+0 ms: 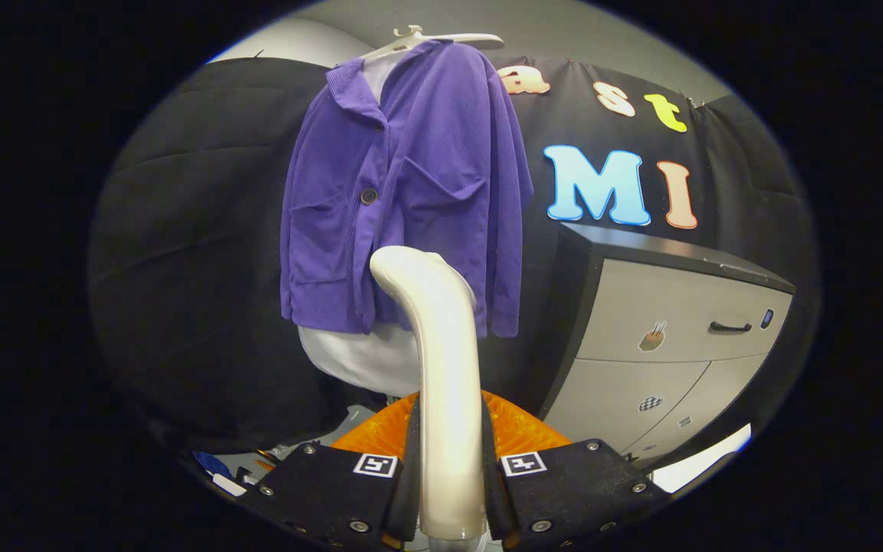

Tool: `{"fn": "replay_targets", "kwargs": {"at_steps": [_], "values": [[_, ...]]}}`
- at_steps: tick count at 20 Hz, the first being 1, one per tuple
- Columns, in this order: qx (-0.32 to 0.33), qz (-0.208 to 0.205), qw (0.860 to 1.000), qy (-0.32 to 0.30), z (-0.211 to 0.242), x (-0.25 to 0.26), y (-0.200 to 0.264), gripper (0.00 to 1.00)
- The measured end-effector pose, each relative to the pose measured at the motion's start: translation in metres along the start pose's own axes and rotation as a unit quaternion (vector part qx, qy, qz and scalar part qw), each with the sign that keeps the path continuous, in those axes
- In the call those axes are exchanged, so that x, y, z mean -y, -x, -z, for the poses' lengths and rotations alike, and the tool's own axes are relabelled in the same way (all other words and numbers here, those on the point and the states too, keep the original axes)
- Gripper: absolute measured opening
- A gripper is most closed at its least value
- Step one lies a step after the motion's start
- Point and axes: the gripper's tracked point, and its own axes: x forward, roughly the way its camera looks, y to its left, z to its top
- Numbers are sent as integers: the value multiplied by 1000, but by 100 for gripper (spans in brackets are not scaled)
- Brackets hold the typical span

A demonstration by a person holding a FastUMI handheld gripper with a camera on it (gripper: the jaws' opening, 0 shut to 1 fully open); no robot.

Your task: Iron the clothes twice with a garment steamer, once on the left side and once on the right side.

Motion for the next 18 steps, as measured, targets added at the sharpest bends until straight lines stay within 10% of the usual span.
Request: {"fn": "replay_targets", "kwargs": {"at_steps": [18], "values": [[210, -43, 976, 22, -226, -49, 0, 34]]}}
